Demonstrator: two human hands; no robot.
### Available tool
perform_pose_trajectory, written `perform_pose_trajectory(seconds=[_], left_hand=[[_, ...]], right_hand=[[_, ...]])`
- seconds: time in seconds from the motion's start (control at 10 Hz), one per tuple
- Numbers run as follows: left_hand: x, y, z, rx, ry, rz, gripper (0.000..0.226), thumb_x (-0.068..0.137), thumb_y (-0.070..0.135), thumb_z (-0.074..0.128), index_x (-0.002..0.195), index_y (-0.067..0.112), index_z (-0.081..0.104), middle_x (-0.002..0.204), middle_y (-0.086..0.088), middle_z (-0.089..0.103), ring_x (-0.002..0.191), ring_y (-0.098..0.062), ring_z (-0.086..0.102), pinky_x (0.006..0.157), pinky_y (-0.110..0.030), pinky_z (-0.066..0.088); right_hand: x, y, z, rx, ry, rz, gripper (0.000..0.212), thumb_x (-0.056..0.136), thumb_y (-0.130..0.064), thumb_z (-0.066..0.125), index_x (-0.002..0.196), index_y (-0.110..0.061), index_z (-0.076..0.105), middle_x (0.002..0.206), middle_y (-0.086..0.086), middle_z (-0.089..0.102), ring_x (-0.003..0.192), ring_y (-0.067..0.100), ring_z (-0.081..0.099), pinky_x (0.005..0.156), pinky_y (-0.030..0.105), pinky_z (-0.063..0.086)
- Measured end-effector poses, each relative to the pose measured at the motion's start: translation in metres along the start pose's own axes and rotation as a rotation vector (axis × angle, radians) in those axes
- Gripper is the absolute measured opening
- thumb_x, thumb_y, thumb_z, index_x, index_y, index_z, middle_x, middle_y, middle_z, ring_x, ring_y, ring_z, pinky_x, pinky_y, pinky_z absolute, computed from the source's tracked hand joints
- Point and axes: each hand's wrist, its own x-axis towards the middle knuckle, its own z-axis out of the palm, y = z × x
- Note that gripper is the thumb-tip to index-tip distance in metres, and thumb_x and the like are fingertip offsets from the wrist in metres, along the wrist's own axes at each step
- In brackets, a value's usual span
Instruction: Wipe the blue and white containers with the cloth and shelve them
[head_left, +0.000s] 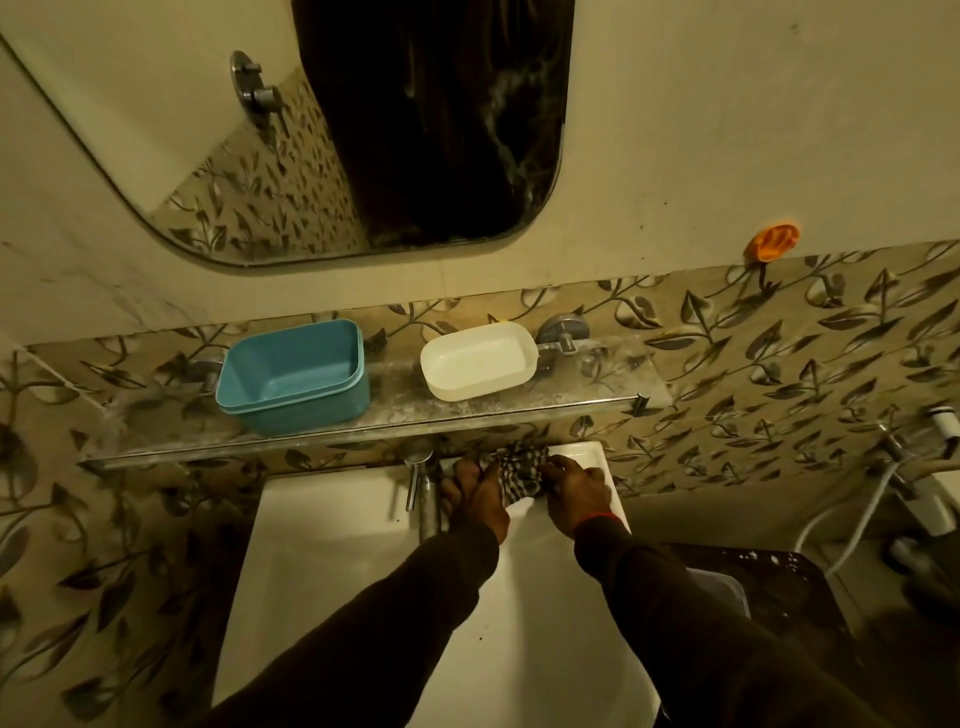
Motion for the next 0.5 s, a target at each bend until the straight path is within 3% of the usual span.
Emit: perform_pose_trajectory(seconds=[0.1, 0.2, 0.3, 0.4, 0.5], left_hand=[[-0.002, -0.003, 0.001, -0.004, -0.058, 0.015, 0.056, 0.098, 0.008, 0.053, 0.152, 0.013, 0.039, 0.159, -0.021, 0.027, 0.143, -0.042, 0.032, 0.118, -0.050, 0.032], [-0.005, 0.002, -0.004, 0.070, -0.102, 0.002, 0.068, 0.102, 0.008, 0.047, 0.161, 0.013, 0.014, 0.169, -0.017, 0.003, 0.155, -0.038, 0.009, 0.127, -0.044, 0.015], [-0.014, 0.004, -0.010, 0.021, -0.088, 0.008, 0.074, 0.101, 0.003, 0.044, 0.162, 0.013, 0.004, 0.171, -0.013, -0.003, 0.157, -0.033, 0.002, 0.128, -0.041, 0.010], [-0.031, 0.001, -0.018, -0.046, -0.056, 0.046, 0.074, 0.099, -0.002, 0.041, 0.162, 0.011, 0.003, 0.171, -0.012, -0.002, 0.158, -0.030, 0.002, 0.128, -0.039, 0.010], [-0.045, -0.003, -0.027, -0.149, 0.033, 0.115, 0.063, 0.104, 0.004, 0.037, 0.161, 0.012, 0.011, 0.171, -0.011, 0.004, 0.157, -0.028, 0.008, 0.127, -0.040, 0.013]], right_hand=[[0.000, 0.002, -0.002, -0.229, -0.029, 0.003, 0.051, 0.091, -0.016, 0.048, 0.137, -0.037, 0.044, 0.153, -0.006, 0.034, 0.130, 0.042, 0.027, 0.109, 0.058, 0.022], [0.000, 0.001, -0.007, -0.250, -0.095, -0.003, 0.053, 0.092, -0.018, 0.047, 0.140, -0.037, 0.038, 0.155, -0.006, 0.029, 0.133, 0.043, 0.024, 0.110, 0.060, 0.019], [-0.007, 0.005, -0.008, -0.223, -0.104, -0.033, 0.053, 0.094, -0.027, 0.047, 0.143, -0.036, 0.032, 0.157, -0.002, 0.022, 0.134, 0.042, 0.023, 0.109, 0.058, 0.024], [-0.024, 0.011, -0.014, -0.161, 0.009, -0.052, 0.049, 0.094, -0.031, 0.050, 0.141, -0.030, 0.039, 0.153, 0.006, 0.031, 0.133, 0.038, 0.028, 0.108, 0.052, 0.031], [-0.033, 0.013, -0.020, -0.080, 0.126, -0.110, 0.042, 0.092, -0.019, 0.056, 0.134, -0.020, 0.052, 0.139, 0.013, 0.046, 0.126, 0.035, 0.038, 0.106, 0.043, 0.036]])
